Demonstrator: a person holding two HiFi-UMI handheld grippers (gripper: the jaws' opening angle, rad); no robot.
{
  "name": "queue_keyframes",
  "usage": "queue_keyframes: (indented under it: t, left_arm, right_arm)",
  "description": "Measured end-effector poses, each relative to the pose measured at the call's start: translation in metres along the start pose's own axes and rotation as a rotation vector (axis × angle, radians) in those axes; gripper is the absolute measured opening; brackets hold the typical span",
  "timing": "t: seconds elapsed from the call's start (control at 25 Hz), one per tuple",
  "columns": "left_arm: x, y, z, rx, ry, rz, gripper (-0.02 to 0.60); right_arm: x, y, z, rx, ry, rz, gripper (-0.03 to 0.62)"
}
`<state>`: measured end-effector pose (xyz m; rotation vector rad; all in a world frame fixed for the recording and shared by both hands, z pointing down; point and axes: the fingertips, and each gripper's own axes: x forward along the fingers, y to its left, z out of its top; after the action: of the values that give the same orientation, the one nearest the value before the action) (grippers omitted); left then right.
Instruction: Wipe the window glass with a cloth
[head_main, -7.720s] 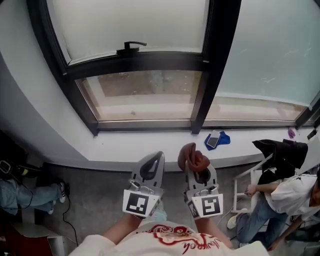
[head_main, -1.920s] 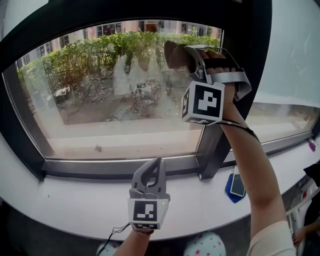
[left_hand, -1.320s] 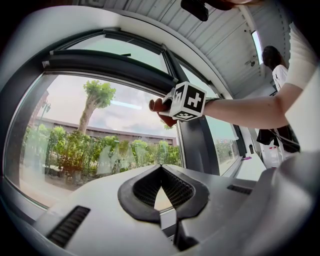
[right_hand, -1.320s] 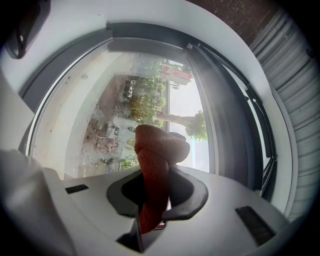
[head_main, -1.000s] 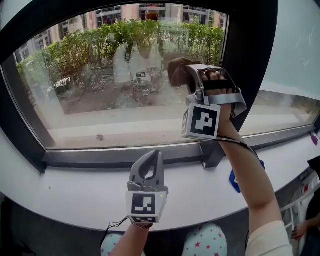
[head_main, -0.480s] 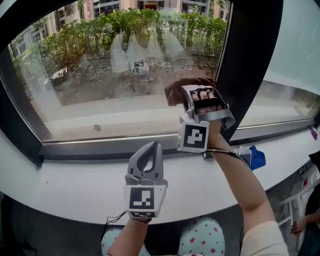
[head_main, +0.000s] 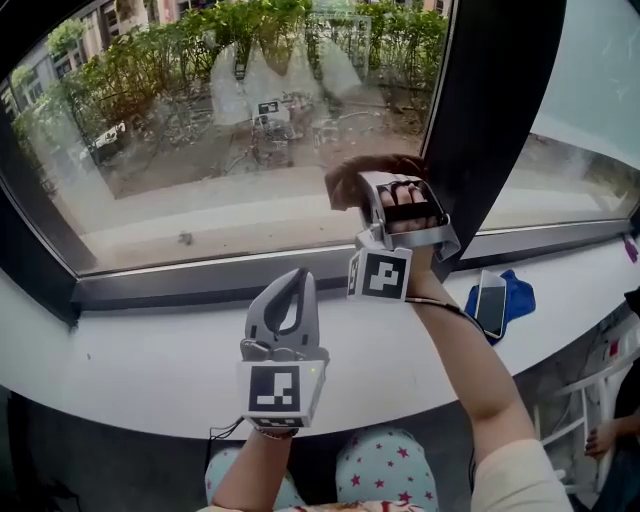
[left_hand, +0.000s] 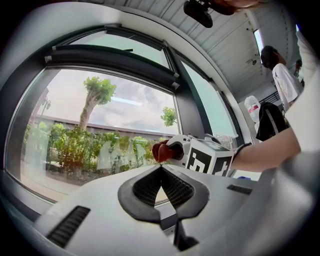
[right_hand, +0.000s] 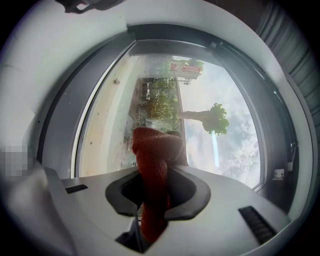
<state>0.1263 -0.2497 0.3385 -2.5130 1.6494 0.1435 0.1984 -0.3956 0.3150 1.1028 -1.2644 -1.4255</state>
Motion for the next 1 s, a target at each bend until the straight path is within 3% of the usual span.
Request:
queue_keyframes:
  t: [0.16,0.64,1.0]
  left_arm:
    - [0.001,0.001,-0.004,-0.026,0.002,0.014,0.02]
    - [0.0,0.009,0.004,0.025,-0.013,0.083,0.02]
    - [-0.009,0.021,0.003,0.05,0.007,0.127,0.02]
  right_arm:
    - [-0.001,0.022,-0.003,0.039,0.002,0.027,0.1]
    - [-0.006,0.098,-0.009,0.21,0.014,0.175,0.1]
    - [-0.008,0.137,-0.004,0.235,0.016,0.23,0.1]
